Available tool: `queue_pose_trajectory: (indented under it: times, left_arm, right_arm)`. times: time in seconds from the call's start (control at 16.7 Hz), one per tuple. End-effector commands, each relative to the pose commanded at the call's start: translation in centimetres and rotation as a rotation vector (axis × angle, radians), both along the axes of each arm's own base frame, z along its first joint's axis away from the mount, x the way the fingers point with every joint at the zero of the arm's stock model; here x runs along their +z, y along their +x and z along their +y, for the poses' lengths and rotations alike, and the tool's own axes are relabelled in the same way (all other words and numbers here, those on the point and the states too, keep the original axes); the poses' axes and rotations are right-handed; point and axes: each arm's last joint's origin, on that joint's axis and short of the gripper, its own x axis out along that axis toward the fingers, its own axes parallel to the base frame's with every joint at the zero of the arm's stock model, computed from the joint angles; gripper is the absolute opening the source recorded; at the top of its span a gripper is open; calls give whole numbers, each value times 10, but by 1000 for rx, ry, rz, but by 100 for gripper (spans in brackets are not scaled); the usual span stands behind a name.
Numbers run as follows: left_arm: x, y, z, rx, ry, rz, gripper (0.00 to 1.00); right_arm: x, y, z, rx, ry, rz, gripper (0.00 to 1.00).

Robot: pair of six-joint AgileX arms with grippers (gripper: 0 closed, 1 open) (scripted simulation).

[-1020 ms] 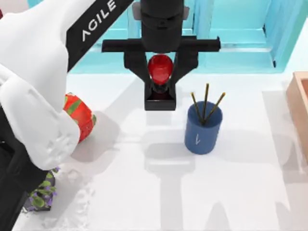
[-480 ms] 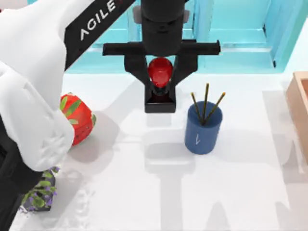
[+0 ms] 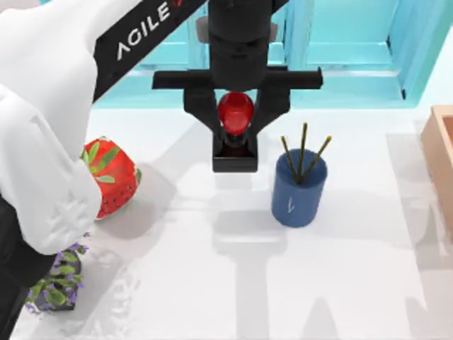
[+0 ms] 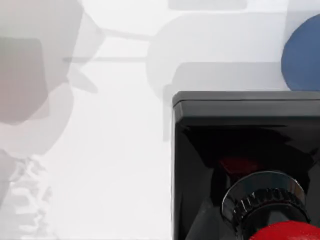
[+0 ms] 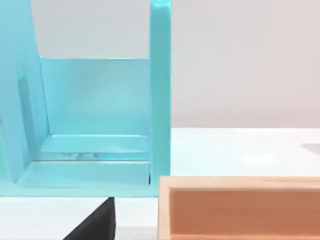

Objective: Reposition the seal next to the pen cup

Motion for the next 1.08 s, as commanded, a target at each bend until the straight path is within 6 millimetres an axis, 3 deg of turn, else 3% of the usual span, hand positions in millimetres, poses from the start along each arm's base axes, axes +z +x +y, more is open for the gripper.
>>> queue_pose_trajectory:
  times: [0.78,1.08]
  left_arm:
    - [0,0,0,0,0,0,98]
    - [0,0,0,0,0,0,100]
  right_arm:
    - [0,0,0,0,0,0,100]
    - [0,0,0,0,0,0,100]
